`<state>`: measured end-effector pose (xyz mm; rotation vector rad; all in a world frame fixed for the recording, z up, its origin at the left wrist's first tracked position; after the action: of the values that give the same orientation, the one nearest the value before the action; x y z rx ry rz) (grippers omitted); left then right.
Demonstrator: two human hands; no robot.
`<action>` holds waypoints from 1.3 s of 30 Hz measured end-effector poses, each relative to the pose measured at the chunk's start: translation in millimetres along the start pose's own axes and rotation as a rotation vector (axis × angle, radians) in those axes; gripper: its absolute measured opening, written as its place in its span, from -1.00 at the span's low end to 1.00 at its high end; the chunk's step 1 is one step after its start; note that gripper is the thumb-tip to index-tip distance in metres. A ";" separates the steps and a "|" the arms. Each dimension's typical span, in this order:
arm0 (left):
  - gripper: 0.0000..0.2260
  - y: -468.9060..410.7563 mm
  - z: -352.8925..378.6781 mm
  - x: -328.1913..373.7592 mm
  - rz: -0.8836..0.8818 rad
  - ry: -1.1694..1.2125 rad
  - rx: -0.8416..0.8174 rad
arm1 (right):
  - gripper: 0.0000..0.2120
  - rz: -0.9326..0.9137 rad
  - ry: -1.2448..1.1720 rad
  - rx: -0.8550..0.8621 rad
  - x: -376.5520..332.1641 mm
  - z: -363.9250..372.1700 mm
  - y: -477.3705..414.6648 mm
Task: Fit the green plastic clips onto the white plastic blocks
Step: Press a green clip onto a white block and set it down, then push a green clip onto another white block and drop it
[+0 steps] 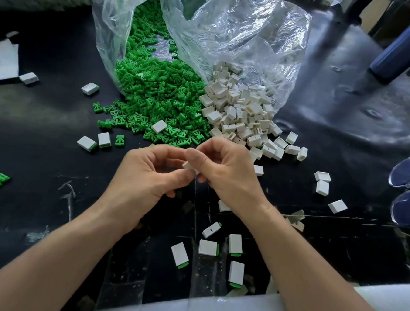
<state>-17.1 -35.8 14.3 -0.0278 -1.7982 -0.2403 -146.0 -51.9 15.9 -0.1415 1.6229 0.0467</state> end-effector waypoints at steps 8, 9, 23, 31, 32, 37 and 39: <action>-0.93 -3.1 -3.3 -4.3 -0.055 0.076 0.053 | -0.59 -0.082 0.661 -0.010 3.0 -5.0 -7.2; -0.94 -2.8 -3.0 -4.1 -0.057 0.085 0.049 | -0.50 -0.058 0.779 -0.092 8.4 -1.9 -7.7; -0.92 -3.7 -2.3 -5.1 -0.076 0.085 0.036 | -0.60 -0.084 0.789 0.046 4.0 -7.7 -7.5; -0.91 -3.2 -2.4 -4.1 -0.073 0.092 0.028 | -0.70 -0.068 0.758 0.082 2.8 -12.4 -7.3; -0.91 -3.1 -2.5 -3.9 -0.071 0.092 0.028 | -0.67 -0.064 0.757 0.087 2.5 -12.6 -7.0; -0.91 -3.2 -2.6 -5.4 -0.067 0.096 0.026 | -0.63 -0.006 0.823 0.043 6.3 -14.2 -7.8; -0.88 -3.5 -1.7 -5.3 -0.062 0.118 0.019 | -0.63 0.011 0.802 0.063 5.2 -16.6 -7.9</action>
<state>-14.7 -39.0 9.0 0.0552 -1.6856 -0.2638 -161.8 -62.0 12.1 -0.1072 2.4226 -0.0616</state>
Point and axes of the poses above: each hand's wrist, its own y-axis away from the middle knuckle, its own z-axis out of the palm, x = y × z, the point moved 5 cm from there along -y, towards the middle knuckle, and after that the axes turned 12 degrees about -y, right-handed, at the moved point
